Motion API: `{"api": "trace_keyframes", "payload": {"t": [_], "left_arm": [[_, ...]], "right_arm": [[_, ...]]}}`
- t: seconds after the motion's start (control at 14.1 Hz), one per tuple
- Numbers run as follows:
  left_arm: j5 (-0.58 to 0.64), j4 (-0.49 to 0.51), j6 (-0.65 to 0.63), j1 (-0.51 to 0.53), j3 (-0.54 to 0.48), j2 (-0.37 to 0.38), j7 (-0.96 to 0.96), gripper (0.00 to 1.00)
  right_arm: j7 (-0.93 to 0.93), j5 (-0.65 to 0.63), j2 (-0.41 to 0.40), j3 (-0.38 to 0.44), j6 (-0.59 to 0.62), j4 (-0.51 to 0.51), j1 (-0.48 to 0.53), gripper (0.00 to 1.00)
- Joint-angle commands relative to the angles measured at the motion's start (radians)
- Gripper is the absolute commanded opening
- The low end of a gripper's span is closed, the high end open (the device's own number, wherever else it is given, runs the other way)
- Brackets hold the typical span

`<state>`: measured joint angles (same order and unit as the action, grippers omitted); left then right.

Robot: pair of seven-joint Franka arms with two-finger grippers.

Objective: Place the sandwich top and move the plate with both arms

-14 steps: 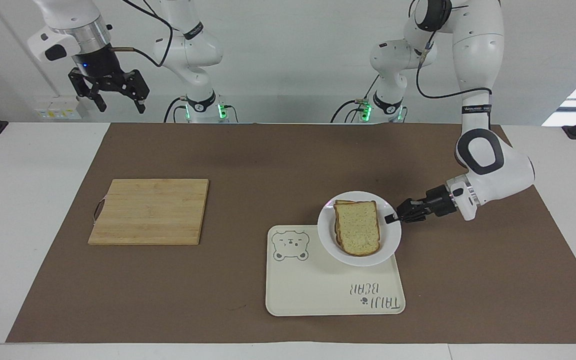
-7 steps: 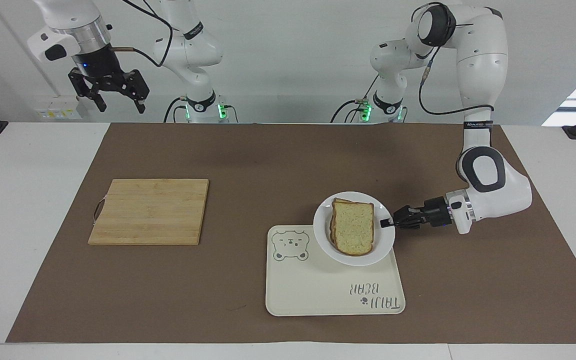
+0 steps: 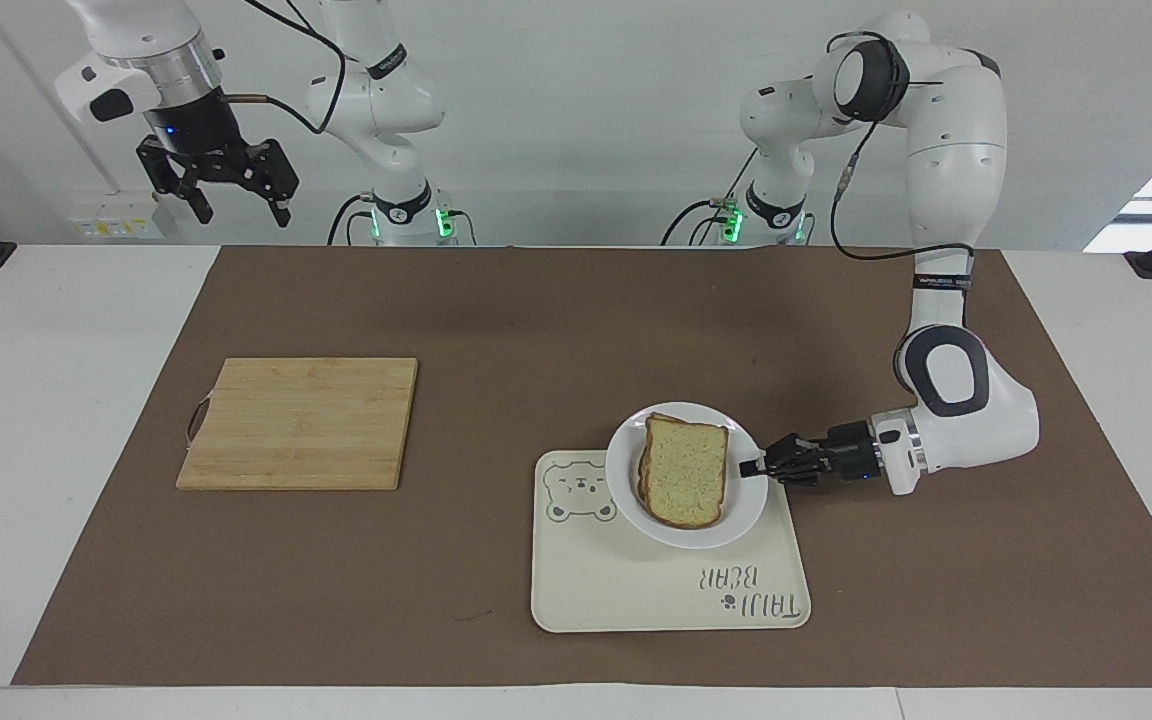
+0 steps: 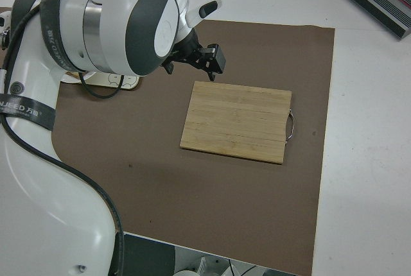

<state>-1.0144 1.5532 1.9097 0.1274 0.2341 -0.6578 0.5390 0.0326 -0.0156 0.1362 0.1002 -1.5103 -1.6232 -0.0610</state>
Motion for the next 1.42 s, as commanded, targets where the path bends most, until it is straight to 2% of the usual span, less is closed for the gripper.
{"api": "trace_keyframes", "payload": {"t": [0.0, 0.43, 0.71, 0.78, 0.85, 0.92, 1.13, 1.35], "left_arm": [[-0.012, -0.051, 0.019, -0.006, 0.002, -0.045, 0.007, 0.00], [-0.010, -0.088, 0.038, -0.009, 0.005, -0.120, 0.010, 0.00], [-0.012, -0.094, 0.045, -0.018, 0.008, -0.132, 0.010, 0.00], [-0.015, -0.093, 0.043, -0.018, 0.008, -0.131, 0.010, 0.10], [-0.015, -0.093, 0.040, -0.015, 0.008, -0.131, 0.012, 0.70], [-0.015, -0.093, 0.035, -0.011, 0.008, -0.129, 0.015, 1.00], [-0.009, -0.093, 0.026, -0.008, 0.004, -0.112, 0.009, 1.00], [0.003, -0.078, 0.017, 0.001, -0.007, -0.065, 0.007, 1.00]], "right_arm": [[-0.023, 0.020, 0.010, -0.013, 0.001, -0.006, 0.021, 1.00], [-0.023, 0.020, 0.010, -0.013, 0.001, -0.006, 0.021, 1.00], [-0.023, 0.020, 0.011, -0.013, 0.001, -0.006, 0.021, 1.00], [-0.023, 0.020, 0.011, -0.013, 0.001, -0.006, 0.021, 1.00], [-0.023, 0.020, 0.010, -0.013, 0.001, -0.006, 0.021, 1.00], [-0.023, 0.020, 0.010, -0.013, 0.001, -0.006, 0.021, 1.00], [-0.023, 0.020, 0.011, -0.013, 0.001, -0.006, 0.021, 1.00], [-0.023, 0.020, 0.011, -0.013, 0.001, -0.006, 0.021, 1.00]]}}
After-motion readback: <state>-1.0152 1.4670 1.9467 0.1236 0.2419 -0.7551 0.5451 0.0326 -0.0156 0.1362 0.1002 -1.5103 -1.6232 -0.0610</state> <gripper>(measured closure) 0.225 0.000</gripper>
